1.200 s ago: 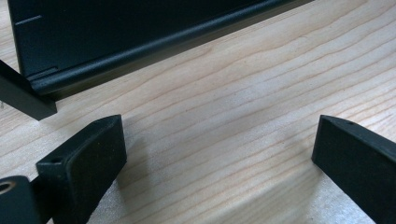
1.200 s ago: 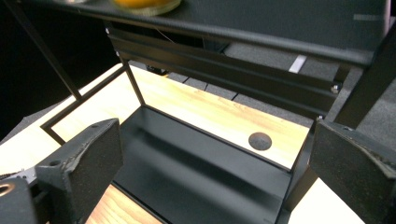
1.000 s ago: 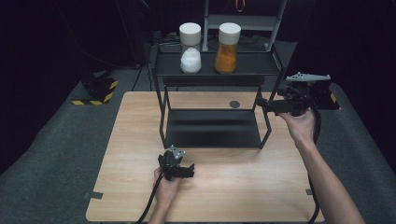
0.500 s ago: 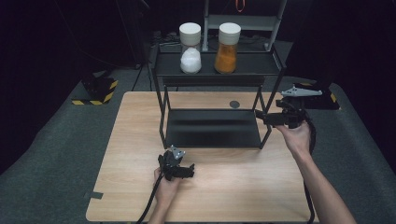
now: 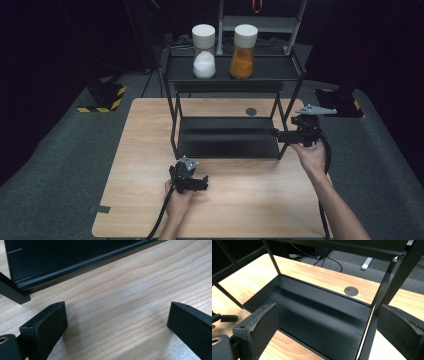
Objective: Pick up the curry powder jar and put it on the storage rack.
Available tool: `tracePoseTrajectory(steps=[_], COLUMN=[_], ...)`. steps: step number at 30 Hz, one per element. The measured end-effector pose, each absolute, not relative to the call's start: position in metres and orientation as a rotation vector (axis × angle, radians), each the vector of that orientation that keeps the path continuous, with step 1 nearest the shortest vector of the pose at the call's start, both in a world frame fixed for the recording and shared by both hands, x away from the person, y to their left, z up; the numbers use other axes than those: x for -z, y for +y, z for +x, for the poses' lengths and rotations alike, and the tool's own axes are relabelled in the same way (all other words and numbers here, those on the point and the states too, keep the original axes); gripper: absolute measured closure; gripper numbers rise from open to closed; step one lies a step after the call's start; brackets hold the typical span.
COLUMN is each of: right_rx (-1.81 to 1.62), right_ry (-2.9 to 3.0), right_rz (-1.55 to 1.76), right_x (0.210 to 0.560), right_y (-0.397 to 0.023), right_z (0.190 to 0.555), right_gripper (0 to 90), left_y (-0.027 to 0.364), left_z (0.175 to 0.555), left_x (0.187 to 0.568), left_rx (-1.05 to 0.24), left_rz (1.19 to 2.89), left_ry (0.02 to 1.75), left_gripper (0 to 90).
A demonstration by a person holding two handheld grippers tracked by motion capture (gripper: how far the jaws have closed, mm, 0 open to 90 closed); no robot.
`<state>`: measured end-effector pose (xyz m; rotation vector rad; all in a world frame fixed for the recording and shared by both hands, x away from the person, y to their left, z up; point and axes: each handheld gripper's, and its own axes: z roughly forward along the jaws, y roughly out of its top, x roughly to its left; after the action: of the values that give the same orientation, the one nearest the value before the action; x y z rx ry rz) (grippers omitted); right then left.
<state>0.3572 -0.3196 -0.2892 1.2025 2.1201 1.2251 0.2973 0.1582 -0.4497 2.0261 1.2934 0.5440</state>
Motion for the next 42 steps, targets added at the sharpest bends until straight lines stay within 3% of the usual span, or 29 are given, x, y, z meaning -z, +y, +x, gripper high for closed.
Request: tracePoseTrajectory(steps=[42], right_rx=[-1.132], right_ry=[2.199], right_rz=[1.262], right_x=[0.398], right_y=[-0.299], right_z=[0.328], right_gripper=[4.5], left_y=[0.158], left_z=[0.297], left_x=[0.449], left_rx=[-0.545], left_rz=[2.027], left_ry=[1.294], left_gripper=[2.9])
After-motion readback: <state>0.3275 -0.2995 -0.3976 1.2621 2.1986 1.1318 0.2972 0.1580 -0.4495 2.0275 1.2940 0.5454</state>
